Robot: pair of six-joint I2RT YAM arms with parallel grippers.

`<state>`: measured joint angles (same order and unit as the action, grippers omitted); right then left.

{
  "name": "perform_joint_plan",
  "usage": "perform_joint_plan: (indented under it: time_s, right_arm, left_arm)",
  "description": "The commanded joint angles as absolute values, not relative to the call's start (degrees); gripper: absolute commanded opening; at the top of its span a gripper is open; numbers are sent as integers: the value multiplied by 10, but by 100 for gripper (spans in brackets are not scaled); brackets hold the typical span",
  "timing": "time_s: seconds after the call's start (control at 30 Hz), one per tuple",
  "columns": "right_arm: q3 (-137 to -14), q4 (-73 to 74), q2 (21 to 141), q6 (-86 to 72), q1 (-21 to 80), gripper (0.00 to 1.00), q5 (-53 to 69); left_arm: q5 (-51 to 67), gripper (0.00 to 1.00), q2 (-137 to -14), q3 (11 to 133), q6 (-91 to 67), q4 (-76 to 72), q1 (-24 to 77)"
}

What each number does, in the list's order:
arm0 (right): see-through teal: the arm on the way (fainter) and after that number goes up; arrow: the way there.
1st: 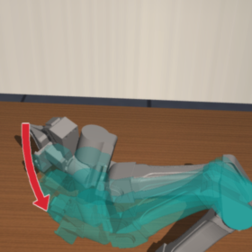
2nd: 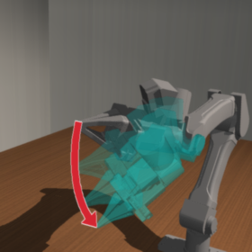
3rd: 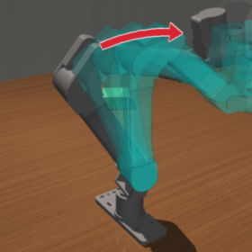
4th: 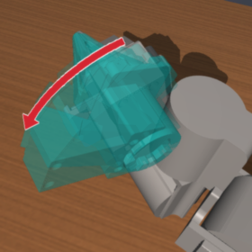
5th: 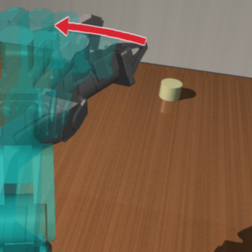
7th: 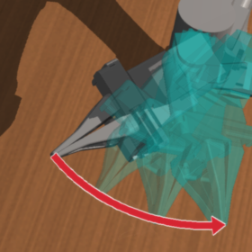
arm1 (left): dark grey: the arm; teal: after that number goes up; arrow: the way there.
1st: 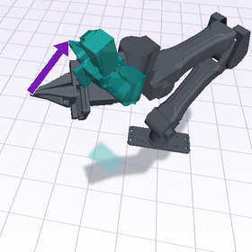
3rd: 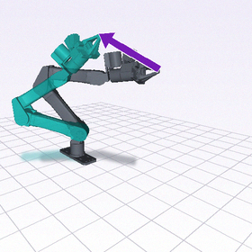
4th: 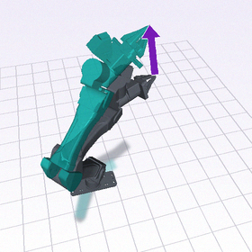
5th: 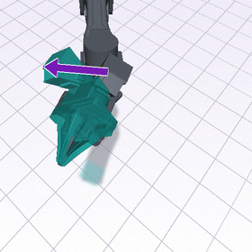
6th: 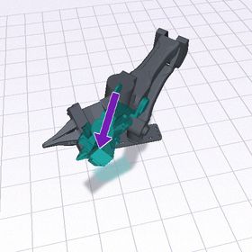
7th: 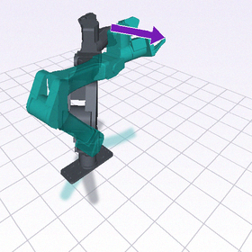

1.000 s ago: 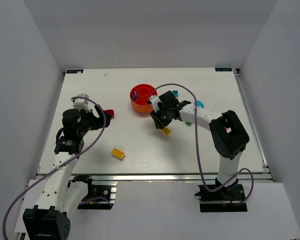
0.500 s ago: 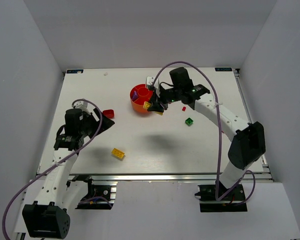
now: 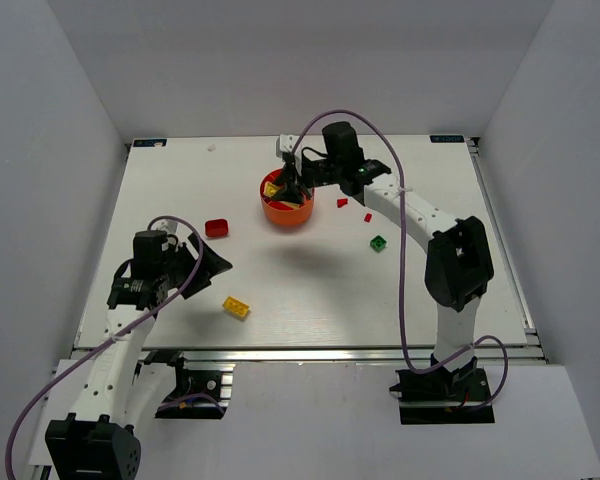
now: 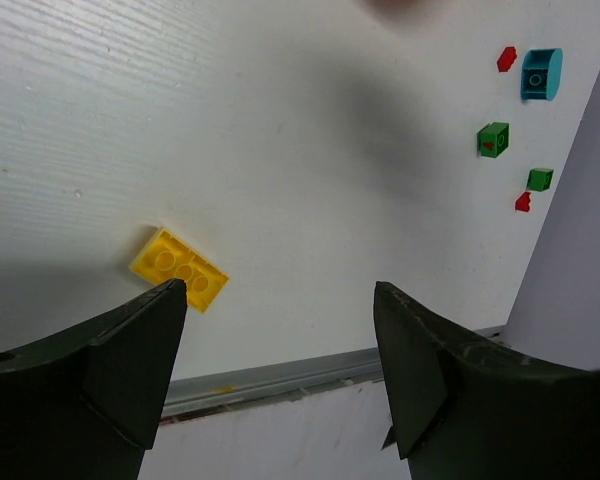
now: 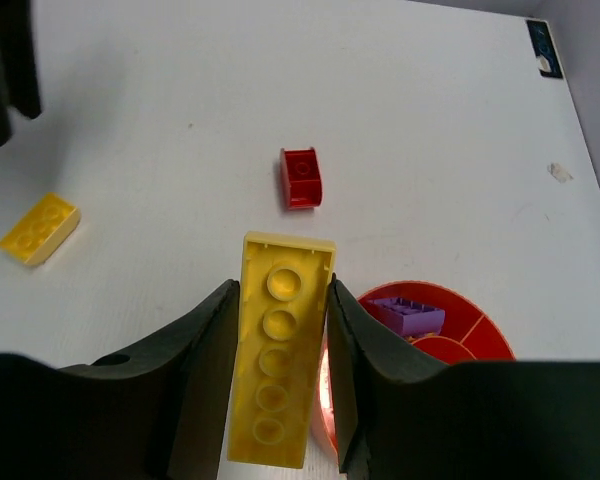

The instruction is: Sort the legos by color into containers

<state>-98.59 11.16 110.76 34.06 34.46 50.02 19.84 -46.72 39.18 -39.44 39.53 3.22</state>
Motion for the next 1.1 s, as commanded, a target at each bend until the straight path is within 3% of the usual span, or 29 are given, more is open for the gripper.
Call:
perform_joint_plan:
  time_s: [0.0,0.17,0.53,1.07]
  right_arm:
    - [-977,-88,1106,202,341,0,433]
    - [-994,-170,1139,128,330,0,386]
    - [-1028,-401,1262,-56,287,0,441]
    - [-1026,-477,1326,-106,280,1,452]
  left_arm:
    - [215,84,-448,378,-416,395,35]
    - [217,84,-452,376,-413,398,35]
    - [200,84,-460,385,-419,438,35]
    - [201,83,-447,378,-430,444,35]
